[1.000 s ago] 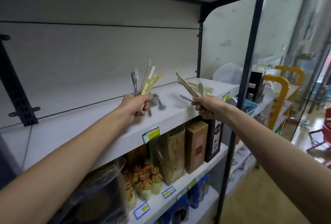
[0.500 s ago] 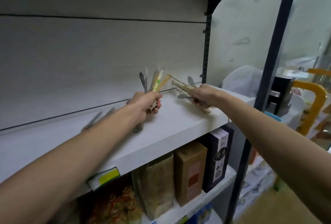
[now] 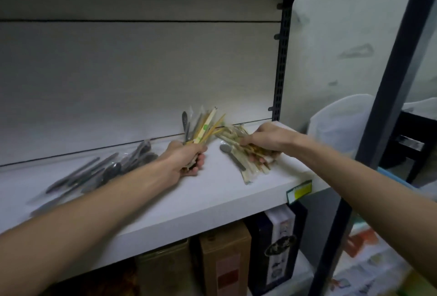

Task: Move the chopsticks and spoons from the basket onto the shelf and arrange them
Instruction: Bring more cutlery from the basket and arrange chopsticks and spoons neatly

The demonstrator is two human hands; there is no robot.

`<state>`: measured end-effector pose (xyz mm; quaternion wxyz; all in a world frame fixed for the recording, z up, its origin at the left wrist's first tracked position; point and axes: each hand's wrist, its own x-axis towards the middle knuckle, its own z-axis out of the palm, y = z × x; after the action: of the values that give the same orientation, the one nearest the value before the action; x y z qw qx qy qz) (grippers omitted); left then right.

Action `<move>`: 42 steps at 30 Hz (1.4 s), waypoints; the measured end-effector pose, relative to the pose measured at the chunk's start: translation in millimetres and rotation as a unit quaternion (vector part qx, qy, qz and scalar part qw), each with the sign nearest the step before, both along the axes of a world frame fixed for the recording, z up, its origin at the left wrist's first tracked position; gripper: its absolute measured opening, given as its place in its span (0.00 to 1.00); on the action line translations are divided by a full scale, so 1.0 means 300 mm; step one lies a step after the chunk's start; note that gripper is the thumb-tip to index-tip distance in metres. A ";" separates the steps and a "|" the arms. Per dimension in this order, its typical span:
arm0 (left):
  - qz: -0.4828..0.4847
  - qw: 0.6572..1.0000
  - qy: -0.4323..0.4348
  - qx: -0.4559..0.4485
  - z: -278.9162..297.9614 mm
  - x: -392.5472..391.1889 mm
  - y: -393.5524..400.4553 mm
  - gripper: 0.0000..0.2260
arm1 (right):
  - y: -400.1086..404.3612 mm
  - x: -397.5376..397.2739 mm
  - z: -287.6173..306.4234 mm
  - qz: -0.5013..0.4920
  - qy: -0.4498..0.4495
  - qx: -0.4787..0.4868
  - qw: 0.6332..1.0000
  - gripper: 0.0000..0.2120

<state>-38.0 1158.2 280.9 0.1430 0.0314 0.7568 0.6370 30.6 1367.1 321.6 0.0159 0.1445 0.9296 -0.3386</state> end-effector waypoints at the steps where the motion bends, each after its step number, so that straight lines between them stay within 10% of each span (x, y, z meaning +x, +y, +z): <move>1: 0.001 1.000 0.000 -0.002 -0.003 0.001 0.004 0.04 | 0.010 -0.007 -0.005 0.000 0.014 0.012 1.000 0.17; 20: 0.019 0.998 0.055 -0.017 0.066 -0.008 -0.173 0.03 | -0.047 -0.083 -0.063 -0.014 0.312 0.175 0.934 0.27; 28: 0.026 0.998 0.062 0.020 0.105 -0.013 -0.306 0.04 | -0.183 -0.104 -0.048 0.047 0.093 0.295 0.950 0.23; 34: 0.029 0.997 0.065 0.009 0.156 -0.032 -0.479 0.06 | -0.260 -0.103 -0.046 0.056 0.088 0.301 0.948 0.18; 42: 0.050 0.997 0.057 -0.015 0.117 0.029 -0.661 0.06 | -0.531 -0.171 -0.051 0.135 0.045 -0.086 0.986 0.24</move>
<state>-29.3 959.9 315.9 0.0682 0.0276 0.7740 0.6289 -20.7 1208.0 306.3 0.0318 -0.0001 0.9080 -0.4179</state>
